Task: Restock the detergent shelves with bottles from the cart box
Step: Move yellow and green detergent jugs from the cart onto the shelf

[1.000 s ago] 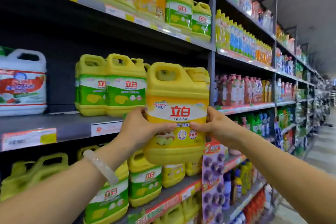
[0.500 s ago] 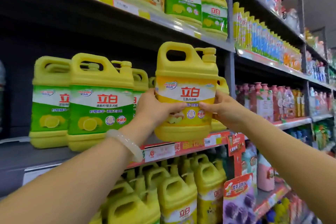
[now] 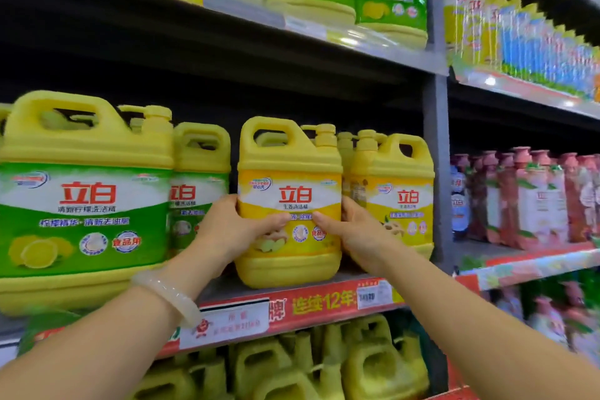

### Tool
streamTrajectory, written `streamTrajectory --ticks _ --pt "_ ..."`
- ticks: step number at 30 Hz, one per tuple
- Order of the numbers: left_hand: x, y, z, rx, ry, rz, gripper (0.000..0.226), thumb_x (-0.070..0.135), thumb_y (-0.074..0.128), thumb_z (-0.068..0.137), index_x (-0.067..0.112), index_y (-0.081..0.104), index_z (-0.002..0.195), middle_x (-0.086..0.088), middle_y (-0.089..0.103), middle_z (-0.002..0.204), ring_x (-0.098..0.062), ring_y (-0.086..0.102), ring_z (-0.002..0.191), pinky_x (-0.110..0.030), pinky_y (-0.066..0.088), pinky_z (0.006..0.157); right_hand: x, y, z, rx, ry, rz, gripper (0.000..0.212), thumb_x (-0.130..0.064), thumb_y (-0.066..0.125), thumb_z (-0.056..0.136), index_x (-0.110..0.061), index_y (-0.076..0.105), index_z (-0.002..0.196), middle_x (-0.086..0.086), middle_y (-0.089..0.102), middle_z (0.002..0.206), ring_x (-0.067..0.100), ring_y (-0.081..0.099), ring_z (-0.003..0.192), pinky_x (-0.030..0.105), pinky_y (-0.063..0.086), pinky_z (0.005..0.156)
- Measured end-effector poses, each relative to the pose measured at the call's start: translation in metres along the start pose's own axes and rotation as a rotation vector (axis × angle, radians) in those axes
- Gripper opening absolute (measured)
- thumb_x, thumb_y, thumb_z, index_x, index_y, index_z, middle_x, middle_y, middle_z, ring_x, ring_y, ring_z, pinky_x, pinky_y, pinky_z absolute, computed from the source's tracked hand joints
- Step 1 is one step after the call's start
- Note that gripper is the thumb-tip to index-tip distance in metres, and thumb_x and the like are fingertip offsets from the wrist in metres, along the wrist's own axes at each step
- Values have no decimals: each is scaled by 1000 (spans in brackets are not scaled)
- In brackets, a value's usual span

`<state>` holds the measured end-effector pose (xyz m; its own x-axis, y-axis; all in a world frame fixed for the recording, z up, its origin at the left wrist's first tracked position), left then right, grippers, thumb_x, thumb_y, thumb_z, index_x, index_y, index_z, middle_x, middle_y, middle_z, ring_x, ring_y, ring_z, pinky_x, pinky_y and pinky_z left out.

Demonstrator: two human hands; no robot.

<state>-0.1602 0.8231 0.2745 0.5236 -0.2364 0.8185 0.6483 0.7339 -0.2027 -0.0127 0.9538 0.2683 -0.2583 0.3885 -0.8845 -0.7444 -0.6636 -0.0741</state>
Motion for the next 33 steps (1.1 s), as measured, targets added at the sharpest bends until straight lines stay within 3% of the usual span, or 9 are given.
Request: streamTrajectory --ticks 2,5,9,12,14,18,27,31,33 --pt "-1 6 1 10 16 48 90 62 86 30 24 62 108 4 72 104 -20 69 95 -44 54 89 3 -2 -2 102 -70 -244 53 -33 74 79 -15 54 124 3 65 121 18 64 106 40 52 93" --pt "0 18 -2 80 43 162 70 48 86 55 21 57 113 7 65 109 -16 62 100 -35 50 91 11 -5 -16 260 -129 -706 61 -47 75 72 -14 51 117 -4 63 111 16 60 102 33 51 87" --pt "1 31 -8 51 35 251 91 58 81 37 21 57 117 4 66 110 -18 63 101 -39 52 91 14 -7 -33 301 -114 -928 59 -56 71 71 -14 49 107 1 62 103 21 59 95 33 48 75" --pt "-5 38 -15 68 26 267 68 51 83 45 25 56 102 10 62 94 -13 60 90 -27 46 78 8 -11 -36 326 -120 -1073 62 -64 64 73 -13 48 105 1 59 103 23 59 97 30 41 68" --pt "-9 40 -16 81 47 268 55 36 87 62 25 56 106 8 63 96 -11 58 88 -23 42 76 6 -12 -37 330 -120 -1082 64 -66 62 72 -13 47 104 0 58 99 23 59 95 32 42 68" --pt "-15 42 -15 89 90 254 57 33 84 65 21 59 115 5 66 104 -12 62 92 -23 45 76 8 -16 -36 311 -87 -1044 63 -67 62 72 -14 46 102 -4 53 88 20 58 88 32 45 68" --pt "-16 41 -16 82 114 343 83 61 75 45 28 56 119 4 65 112 -13 62 102 -34 51 90 15 -19 -36 308 -165 -982 57 -60 66 74 -15 42 99 -4 49 90 17 50 83 28 37 65" --pt "-12 46 -24 114 91 536 116 65 76 54 17 26 147 -6 39 142 -20 40 131 -36 35 110 19 -16 -44 318 -244 -1047 51 -59 62 77 -19 42 102 -3 50 99 14 46 87 27 38 66" --pt "-10 48 -40 228 215 654 104 51 72 73 12 14 150 -5 23 150 -20 23 139 -31 21 116 16 -8 -51 335 -338 -1106 48 -51 62 82 -16 47 111 1 50 108 18 48 98 28 38 68"
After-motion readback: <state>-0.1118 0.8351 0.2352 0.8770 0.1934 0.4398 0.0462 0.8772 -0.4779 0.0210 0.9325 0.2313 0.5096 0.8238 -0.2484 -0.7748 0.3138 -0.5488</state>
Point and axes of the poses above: each hand's wrist, its own z-axis towards the middle knuckle, its own y-axis out of the palm, x = y × z, the point moved 1 cm from there along z, towards the middle knuckle
